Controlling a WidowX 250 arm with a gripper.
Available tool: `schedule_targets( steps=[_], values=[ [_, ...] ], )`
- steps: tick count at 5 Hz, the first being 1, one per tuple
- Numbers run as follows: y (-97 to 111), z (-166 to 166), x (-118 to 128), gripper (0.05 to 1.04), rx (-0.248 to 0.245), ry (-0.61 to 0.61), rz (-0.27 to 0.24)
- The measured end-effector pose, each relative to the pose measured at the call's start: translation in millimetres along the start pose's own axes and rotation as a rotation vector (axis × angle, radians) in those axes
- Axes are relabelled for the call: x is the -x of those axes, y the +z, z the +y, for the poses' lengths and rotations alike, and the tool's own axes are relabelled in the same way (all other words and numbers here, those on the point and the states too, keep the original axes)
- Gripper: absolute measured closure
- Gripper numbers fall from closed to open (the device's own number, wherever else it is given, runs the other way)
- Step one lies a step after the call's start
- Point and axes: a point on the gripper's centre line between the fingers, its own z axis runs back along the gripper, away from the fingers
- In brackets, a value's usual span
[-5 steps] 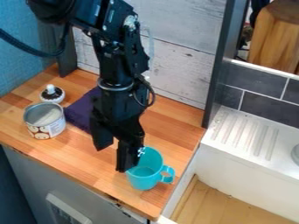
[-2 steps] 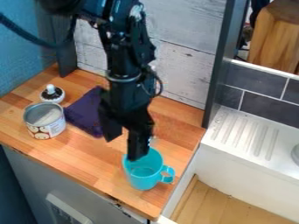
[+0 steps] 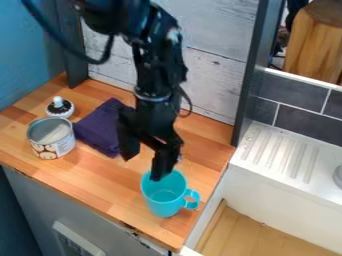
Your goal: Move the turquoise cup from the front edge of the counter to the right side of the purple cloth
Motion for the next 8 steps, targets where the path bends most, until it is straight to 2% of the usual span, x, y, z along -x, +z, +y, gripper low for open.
schedule_targets(
  steps=[2, 3, 4, 6, 7, 8],
  values=[
    [-13, -11, -12, 0.083, -0.013, -0.027, 0.027],
    [-21, -11, -11, 0.083, -0.019, -0.024, 0.059],
    [-29, -16, -12, 0.139, -0.028, -0.041, 0.085],
    [-28, -16, -9, 0.659, -0.032, -0.064, 0.107],
    [-28, -14, -9, 0.869, -0.044, -0.067, 0.106],
    [-16, -13, -10, 0.972, -0.045, -0.092, 0.068]
  ],
)
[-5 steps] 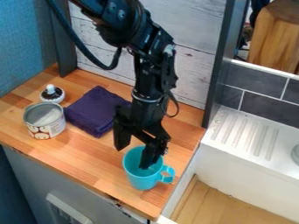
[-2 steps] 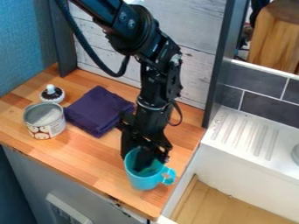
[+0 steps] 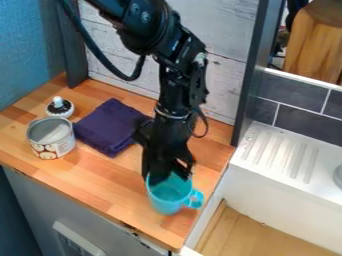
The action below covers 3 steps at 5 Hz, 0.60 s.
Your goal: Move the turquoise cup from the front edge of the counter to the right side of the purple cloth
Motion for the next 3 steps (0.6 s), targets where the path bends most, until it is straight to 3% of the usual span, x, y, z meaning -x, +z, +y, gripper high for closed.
schedule_targets(
  steps=[1, 2, 3],
  values=[
    [16, 2, -2, 0.986, 0.006, -0.01, -0.037],
    [40, 16, -21, 0.986, 0.041, 0.01, -0.109],
    [44, 41, -43, 0.986, 0.077, 0.049, -0.135]
  ],
)
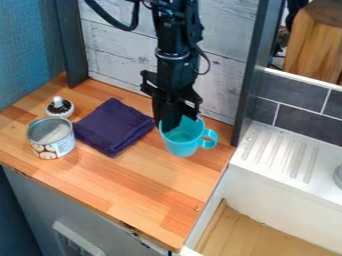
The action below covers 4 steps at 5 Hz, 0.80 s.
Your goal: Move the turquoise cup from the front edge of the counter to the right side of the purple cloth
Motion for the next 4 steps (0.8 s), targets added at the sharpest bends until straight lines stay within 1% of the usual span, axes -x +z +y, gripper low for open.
schedule_targets(
  steps=[1, 3, 4],
  values=[
    [-14, 13, -20, 0.986, -0.006, 0.023, 0.039],
    [-35, 20, -39, 0.986, -0.003, 0.038, 0.062],
    [-37, 22, -41, 0.986, -0.011, 0.038, 0.065]
  ],
)
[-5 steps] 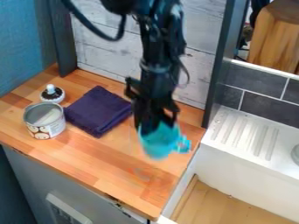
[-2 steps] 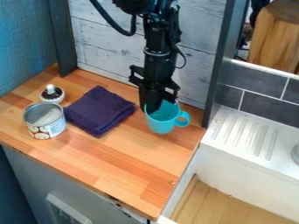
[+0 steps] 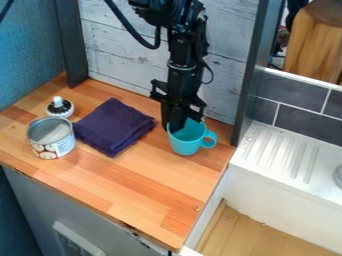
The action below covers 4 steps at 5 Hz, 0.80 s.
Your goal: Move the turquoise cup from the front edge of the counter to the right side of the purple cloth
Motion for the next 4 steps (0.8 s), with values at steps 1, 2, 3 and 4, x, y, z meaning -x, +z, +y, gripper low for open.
schedule_targets(
  steps=[1, 2, 3, 4],
  values=[
    [-1, 0, 1, 0.963, 0.0, -0.001, 0.006],
    [-1, 4, 0, 0.764, 0.009, 0.017, -0.007],
    [-9, 10, 9, 0.465, 0.054, 0.074, -0.013],
    [8, 15, 12, 0.166, 0.045, 0.113, -0.075]
  ],
)
